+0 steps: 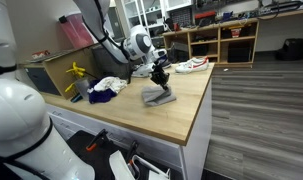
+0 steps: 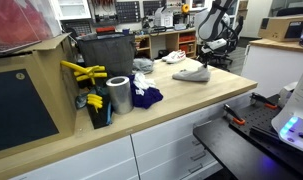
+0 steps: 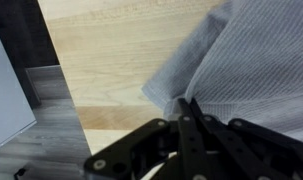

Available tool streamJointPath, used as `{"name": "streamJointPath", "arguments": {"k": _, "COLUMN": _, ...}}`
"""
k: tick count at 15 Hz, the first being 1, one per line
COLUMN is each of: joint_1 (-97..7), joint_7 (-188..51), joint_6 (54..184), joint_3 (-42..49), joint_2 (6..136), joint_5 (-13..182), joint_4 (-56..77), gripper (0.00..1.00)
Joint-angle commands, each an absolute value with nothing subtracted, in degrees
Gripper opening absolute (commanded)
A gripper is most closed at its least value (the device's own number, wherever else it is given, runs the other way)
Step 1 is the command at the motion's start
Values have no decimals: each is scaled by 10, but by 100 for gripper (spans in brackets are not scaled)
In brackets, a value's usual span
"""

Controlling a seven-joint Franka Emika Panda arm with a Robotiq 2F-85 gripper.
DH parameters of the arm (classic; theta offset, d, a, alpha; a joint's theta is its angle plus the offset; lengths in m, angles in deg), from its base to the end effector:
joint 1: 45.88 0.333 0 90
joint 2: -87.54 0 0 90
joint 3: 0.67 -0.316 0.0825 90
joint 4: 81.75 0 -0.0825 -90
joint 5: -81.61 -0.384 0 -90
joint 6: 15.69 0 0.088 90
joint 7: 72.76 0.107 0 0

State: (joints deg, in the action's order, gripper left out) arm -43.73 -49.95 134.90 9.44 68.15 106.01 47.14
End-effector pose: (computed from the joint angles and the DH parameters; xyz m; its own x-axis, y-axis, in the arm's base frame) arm 0.5417 -0.0670 0.2182 0.9855 -0.1442 0.0896 -0.1628 -0.9526 0.2570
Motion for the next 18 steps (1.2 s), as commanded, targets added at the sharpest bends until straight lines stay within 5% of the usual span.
{"name": "streamJointPath", "arguments": {"k": 1, "joint_1": -439, "joint_7": -512, "joint_6": 1356, "joint_3": 107, "joint_2": 670, "joint_5": 1051, "joint_4": 477, "gripper": 0}}
{"name": "streamJointPath", "arguments": {"k": 6, "joint_1": -437, "joint_7": -512, "joint_6": 1353, "joint_3": 115, "joint_2": 649, "joint_5": 1042, "joint_4": 474, "gripper": 0}}
{"name": "streamJointPath", "arguments": {"k": 8, "joint_1": -437, "joint_7": -515, "joint_6": 1352, "joint_3": 115, "joint_2": 645, "joint_5": 1037, "joint_4": 473, "gripper": 28}}
{"name": "streamJointPath", "arguments": {"k": 18, "joint_1": -412, "joint_7": -521, "joint_6": 1343, "joint_3": 106, "joint_2": 687, "joint_5": 1046, "joint_4": 445, "gripper": 99}}
